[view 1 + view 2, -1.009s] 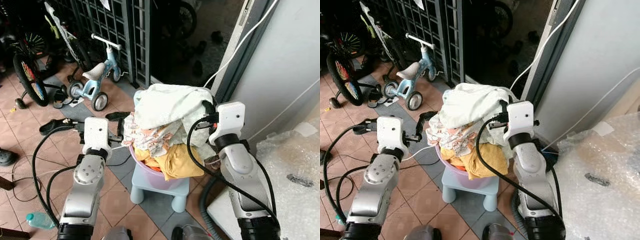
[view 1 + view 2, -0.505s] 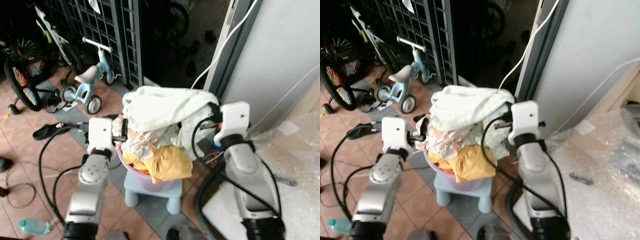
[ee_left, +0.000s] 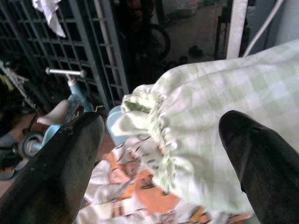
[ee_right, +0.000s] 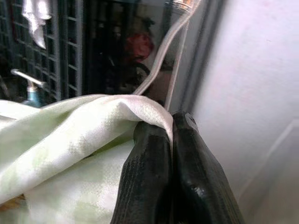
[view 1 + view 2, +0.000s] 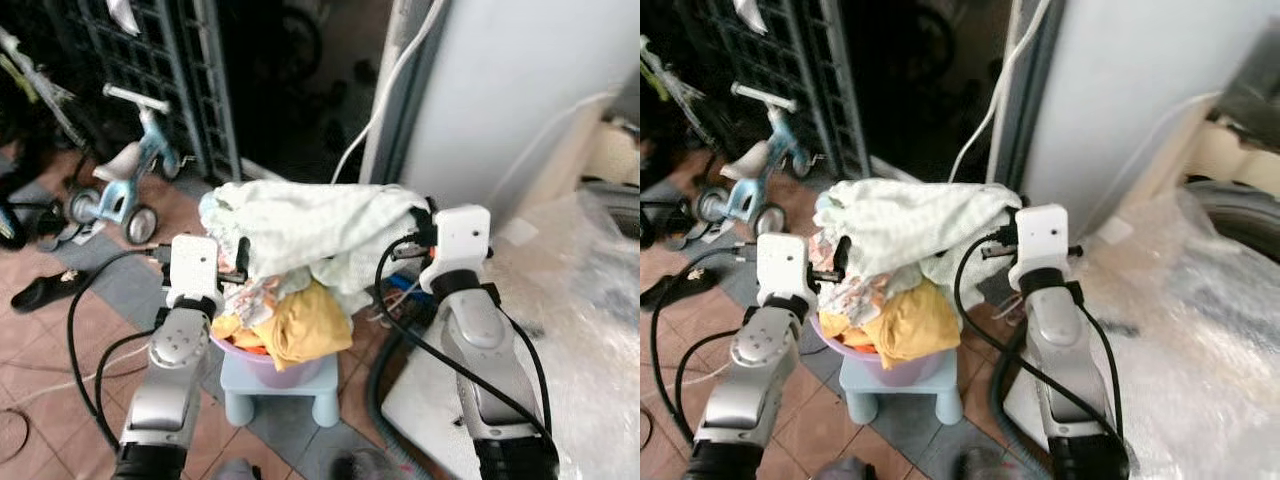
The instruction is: Clothes washing
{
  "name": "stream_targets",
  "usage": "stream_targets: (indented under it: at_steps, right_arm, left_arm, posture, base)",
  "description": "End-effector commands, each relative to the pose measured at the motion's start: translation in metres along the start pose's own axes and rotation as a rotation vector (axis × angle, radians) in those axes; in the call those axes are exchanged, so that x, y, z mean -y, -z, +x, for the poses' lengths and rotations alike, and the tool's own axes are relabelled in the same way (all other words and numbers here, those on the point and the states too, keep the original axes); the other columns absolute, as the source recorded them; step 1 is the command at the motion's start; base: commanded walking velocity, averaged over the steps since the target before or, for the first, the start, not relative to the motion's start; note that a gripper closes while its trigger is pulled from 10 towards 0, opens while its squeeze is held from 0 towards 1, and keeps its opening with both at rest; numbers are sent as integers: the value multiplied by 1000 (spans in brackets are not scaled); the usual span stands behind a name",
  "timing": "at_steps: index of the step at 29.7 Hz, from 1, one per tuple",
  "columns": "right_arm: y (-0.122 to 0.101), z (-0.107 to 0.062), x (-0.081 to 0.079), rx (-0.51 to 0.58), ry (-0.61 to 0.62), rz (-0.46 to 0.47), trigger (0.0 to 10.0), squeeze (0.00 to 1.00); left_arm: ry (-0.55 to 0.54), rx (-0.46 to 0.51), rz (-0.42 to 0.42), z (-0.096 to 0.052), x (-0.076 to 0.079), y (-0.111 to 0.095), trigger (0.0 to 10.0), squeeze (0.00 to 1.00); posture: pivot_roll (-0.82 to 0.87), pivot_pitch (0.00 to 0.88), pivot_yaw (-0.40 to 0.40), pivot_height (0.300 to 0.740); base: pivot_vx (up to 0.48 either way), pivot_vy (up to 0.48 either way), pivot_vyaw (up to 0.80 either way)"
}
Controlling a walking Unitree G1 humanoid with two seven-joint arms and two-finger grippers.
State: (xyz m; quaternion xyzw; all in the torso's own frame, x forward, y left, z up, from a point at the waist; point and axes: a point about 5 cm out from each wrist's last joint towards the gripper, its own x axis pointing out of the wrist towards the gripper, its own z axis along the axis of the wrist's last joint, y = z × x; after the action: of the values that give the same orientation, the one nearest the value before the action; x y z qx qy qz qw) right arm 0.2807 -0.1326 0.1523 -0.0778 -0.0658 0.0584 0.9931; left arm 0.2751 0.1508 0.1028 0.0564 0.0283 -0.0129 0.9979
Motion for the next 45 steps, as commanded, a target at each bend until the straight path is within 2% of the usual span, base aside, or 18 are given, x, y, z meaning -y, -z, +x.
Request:
stream_targets:
  at_steps: [1, 10, 23, 30, 33, 39, 42, 45]
  right_arm:
    - [-3, -1, 8, 13, 32, -11, 10000, 0]
    - [-6, -1, 7, 28, 29, -10, 10000, 0]
    - [-9, 2, 5, 45, 10, -7, 10000, 0]
    - [-15, 8, 7, 69, -1, -23, 10000, 0]
    - [-20, 12, 9, 84, -1, -31, 10000, 0]
    - [-18, 15, 8, 74, -2, -26, 10000, 0]
    - [-24, 20, 7, 95, -21, -36, 10000, 0]
    - [-44, 34, 9, 176, -65, -91, 10000, 0]
  left_arm:
    - [23, 5, -11, 0, 6, -1, 10000, 0]
    - [29, 12, -19, 0, 7, -2, 10000, 0]
    - [22, 10, -21, 1, 6, -2, 10000, 0]
    - [-25, 33, 5, 3, 3, -10, 10000, 0]
    - [-8, 40, -47, -3, 2, -13, 10000, 0]
    - [-41, 27, -74, -4, -4, -9, 10000, 0]
    - [-56, 19, -94, -4, -8, -8, 10000, 0]
    - [-58, 10, -95, -4, -9, -6, 10000, 0]
  posture:
    - [-35, 0, 3, 740]
    - [-36, 0, 1, 740]
    - [-34, 0, 1, 740]
    - [-26, 0, 2, 740]
    - [-29, 0, 5, 740]
    - [-26, 0, 3, 740]
    - [-35, 0, 10, 740]
    - [-36, 0, 10, 740]
  base:
    - [0, 0, -788]
    - [0, -204, -787]
    - [0, -357, 0]
    - [0, 0, 0]
    - [0, 0, 0]
    - [0, 0, 0]
    - [180, 0, 0]
    - [296, 0, 0]
